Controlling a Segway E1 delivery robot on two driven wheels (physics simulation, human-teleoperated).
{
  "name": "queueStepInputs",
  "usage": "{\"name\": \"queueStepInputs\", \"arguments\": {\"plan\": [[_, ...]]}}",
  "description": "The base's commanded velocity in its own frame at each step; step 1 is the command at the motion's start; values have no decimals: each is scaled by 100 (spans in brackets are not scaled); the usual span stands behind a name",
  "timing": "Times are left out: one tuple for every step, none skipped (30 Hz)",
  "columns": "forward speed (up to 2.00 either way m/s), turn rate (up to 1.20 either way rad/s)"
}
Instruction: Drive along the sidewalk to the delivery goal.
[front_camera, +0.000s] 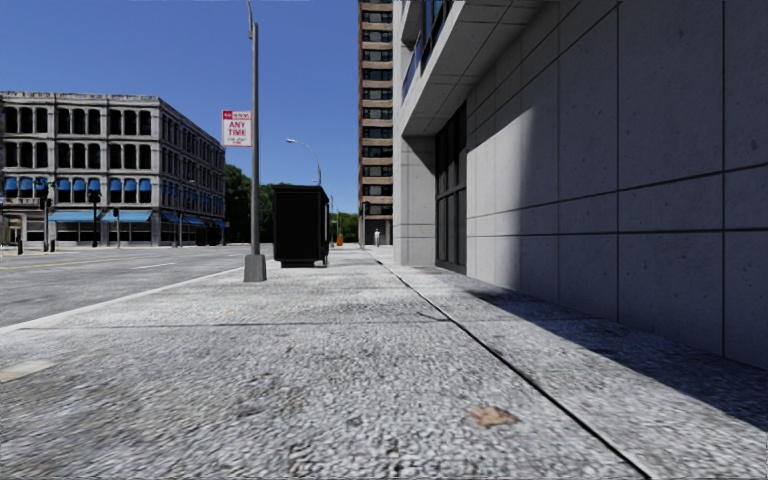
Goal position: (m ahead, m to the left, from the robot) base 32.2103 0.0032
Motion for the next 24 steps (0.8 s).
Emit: {"name": "queueStepInputs", "arguments": {"plan": [[200,0],[200,0],[200,0],[200,0],[200,0],[200,0],[200,0],[200,0],[200,0],[200,0],[200,0],[200,0],[200,0],[200,0],[200,0],[200,0],[200,0],[200,0],[200,0],[200,0],[200,0],[200,0],[200,0],[200,0]]}}
